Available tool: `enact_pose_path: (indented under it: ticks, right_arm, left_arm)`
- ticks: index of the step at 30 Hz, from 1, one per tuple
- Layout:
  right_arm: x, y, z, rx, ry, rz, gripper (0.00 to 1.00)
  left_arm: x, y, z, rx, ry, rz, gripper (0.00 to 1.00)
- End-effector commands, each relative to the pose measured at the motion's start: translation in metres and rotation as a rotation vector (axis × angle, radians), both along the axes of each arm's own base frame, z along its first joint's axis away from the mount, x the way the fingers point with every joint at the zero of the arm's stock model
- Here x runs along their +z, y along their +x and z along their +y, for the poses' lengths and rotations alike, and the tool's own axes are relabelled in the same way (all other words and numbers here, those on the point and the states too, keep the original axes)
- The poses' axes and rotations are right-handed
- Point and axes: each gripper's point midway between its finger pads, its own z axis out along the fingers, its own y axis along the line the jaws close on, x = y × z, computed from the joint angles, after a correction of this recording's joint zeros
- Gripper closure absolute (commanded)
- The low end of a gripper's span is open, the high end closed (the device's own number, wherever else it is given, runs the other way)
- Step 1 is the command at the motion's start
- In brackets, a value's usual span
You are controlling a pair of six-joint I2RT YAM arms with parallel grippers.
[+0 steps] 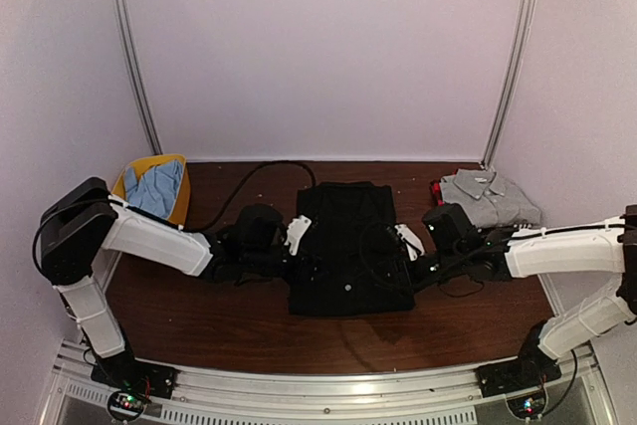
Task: Fold and stack the long sleeve shirts
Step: Smooth out the 2/3-rectangle-folded shirt at the center of the board.
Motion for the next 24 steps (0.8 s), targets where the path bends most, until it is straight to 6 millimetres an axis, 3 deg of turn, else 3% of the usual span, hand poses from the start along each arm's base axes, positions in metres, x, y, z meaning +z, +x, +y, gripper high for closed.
enact_pose_path:
  ticks: [1, 10, 15, 18, 24]
  right_arm:
    - [-0.031, -0.013, 0.000, 0.007, -0.017, 0.055, 0.44]
    - [-0.088, -0.032, -0.035, 0.000, -0.189, 0.109, 0.44]
    - [-0.097, -0.038, -0.044, -0.005, -0.234, 0.130, 0.44]
    - [-0.086, -0.034, -0.041, -0.010, -0.223, 0.115, 0.44]
    - [-0.046, -0.029, -0.026, 0.004, -0.109, 0.066, 0.44]
  left_arm:
    - [-0.023, 0.019, -0.008, -0.011, -0.018, 0.075, 0.52]
    - [-0.055, 0.047, 0.014, 0.117, 0.067, 0.092, 0.53]
    - [-0.062, 0.048, 0.023, 0.143, 0.102, 0.080, 0.54]
    - [-0.049, 0.047, 0.023, 0.128, 0.087, 0.044, 0.54]
    - [0.012, 0.045, 0.015, 0.078, -0.036, -0.060, 0.53]
